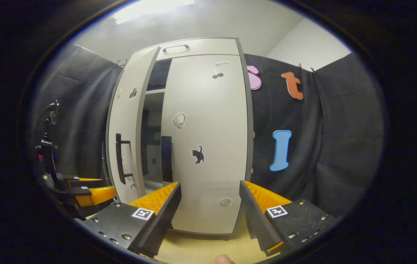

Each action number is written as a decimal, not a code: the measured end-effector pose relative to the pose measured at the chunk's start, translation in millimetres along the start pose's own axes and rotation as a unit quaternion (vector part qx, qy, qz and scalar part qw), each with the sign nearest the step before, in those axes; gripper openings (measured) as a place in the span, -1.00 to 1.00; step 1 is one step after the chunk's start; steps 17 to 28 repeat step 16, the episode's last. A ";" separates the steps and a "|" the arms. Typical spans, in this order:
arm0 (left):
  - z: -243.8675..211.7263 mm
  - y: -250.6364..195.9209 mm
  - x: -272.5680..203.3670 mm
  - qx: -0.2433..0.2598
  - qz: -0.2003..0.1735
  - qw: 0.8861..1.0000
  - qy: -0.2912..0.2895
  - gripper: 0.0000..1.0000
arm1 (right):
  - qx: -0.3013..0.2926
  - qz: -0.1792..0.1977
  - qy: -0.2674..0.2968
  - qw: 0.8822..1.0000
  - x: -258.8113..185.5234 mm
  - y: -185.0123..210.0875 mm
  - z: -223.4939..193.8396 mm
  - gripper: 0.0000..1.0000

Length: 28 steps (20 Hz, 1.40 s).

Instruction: Grasp the bottle in the cabinet with the left hand and place it on the coaster, then close the right door with the right hand and the left door with the left hand.

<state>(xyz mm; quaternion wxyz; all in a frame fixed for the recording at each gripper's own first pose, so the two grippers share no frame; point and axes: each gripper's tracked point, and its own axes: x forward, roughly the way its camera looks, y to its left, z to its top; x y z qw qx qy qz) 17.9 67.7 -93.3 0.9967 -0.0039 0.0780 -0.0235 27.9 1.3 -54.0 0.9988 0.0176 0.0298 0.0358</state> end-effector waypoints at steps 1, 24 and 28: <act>2.3 -2.5 -1.9 0.001 -0.001 1.000 -0.001 0.80 | 0.000 0.000 0.000 1.000 -1.5 -0.5 0.5 0.92; 121.1 -40.9 -58.5 0.025 0.009 0.997 -0.076 0.67 | 0.016 -0.012 -0.041 0.999 -52.6 5.4 60.6 0.92; 121.1 -40.9 -58.5 0.025 0.009 0.997 -0.076 0.67 | 0.016 -0.012 -0.041 0.999 -52.6 5.4 60.6 0.92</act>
